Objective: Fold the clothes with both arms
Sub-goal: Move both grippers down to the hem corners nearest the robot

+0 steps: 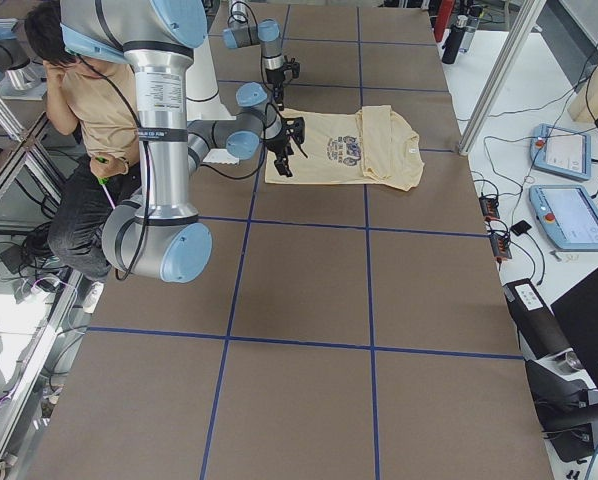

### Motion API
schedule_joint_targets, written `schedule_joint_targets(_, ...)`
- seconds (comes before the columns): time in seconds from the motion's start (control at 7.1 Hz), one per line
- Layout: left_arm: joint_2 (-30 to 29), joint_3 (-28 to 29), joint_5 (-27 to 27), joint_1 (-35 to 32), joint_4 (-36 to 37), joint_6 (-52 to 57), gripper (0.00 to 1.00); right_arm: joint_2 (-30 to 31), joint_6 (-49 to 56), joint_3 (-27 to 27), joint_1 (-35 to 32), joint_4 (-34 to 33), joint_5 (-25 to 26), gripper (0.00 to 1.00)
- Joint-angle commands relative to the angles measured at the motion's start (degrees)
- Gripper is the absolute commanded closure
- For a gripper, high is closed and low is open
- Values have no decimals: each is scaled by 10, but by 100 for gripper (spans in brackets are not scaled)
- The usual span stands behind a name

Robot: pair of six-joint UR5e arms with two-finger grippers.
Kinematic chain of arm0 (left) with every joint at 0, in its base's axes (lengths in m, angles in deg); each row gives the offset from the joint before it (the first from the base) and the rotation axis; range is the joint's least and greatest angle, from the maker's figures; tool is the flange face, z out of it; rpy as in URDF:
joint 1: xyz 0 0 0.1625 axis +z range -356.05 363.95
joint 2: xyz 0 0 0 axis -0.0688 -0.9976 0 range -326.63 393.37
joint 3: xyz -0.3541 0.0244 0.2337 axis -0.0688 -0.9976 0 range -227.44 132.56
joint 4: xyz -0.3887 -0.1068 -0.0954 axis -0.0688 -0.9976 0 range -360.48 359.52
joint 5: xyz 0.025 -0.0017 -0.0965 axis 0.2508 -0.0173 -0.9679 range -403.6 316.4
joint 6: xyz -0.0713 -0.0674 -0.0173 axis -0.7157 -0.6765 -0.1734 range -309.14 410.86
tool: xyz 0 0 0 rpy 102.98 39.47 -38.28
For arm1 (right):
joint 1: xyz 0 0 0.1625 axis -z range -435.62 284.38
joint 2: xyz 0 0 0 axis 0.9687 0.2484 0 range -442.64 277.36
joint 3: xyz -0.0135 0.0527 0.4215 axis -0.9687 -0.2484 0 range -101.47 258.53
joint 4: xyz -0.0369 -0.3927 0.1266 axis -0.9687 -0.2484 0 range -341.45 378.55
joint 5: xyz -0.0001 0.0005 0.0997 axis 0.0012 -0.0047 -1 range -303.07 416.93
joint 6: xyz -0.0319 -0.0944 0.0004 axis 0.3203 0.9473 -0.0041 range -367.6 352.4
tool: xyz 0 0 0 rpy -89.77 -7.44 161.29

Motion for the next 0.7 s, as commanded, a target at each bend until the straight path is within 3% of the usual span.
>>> schedule_joint_targets(0.0,0,-6,0,0,0,-1,100,-18,-19,-36,40,-6,48,23)
schedule_joint_targets(0.14,-1,-7,0,0,0,-1,100,-22,-19,-40,56,-10,63,30)
schedule_joint_targets(0.42,0,-7,0,0,0,-1,100,-27,-20,-47,84,-29,85,36)
schedule_joint_targets(0.56,0,-7,0,0,0,-1,100,-26,-20,-47,90,-30,88,46)
